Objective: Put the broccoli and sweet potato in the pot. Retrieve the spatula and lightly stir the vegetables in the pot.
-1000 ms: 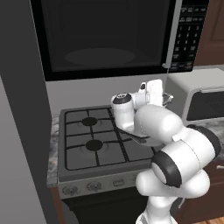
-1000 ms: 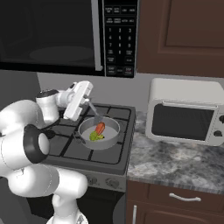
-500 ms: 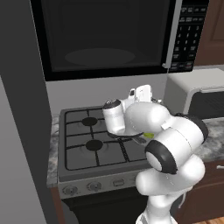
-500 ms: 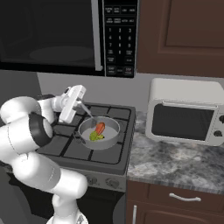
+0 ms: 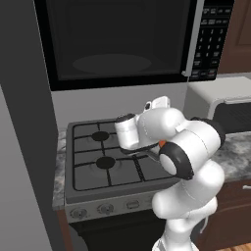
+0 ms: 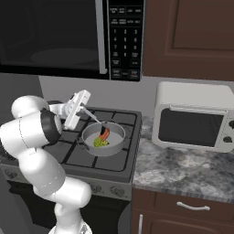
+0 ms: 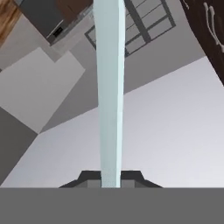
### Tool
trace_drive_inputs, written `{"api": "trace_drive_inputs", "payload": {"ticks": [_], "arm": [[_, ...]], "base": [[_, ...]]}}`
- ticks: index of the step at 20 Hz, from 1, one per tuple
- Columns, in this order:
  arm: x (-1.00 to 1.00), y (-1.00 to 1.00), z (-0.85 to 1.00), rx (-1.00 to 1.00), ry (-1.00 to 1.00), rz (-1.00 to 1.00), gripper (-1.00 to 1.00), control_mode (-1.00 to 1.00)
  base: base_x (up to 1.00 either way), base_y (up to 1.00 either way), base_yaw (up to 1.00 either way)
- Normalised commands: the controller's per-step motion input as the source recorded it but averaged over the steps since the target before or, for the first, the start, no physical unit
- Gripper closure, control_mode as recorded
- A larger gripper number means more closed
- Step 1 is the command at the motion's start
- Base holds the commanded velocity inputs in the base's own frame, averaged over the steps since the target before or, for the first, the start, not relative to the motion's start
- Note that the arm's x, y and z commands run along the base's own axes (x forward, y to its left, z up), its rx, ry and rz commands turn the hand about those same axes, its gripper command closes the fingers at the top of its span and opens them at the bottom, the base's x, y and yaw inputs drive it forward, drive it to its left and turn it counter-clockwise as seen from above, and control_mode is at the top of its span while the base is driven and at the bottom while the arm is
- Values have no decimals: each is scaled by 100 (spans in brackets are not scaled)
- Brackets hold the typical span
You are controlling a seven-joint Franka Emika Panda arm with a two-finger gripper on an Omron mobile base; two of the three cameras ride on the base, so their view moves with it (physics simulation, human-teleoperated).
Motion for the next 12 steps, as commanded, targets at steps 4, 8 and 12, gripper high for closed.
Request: {"api": "trace_drive_inputs", "payload": {"ticks": [4,8,12], "arm": [[-28,13,0,0,0,0,100,-100],[-4,9,-1,16,-14,0,100,-100],[0,0,6,20,-9,0,100,-100]], "base": [[0,0,0],[0,0,0],[0,0,0]]}}
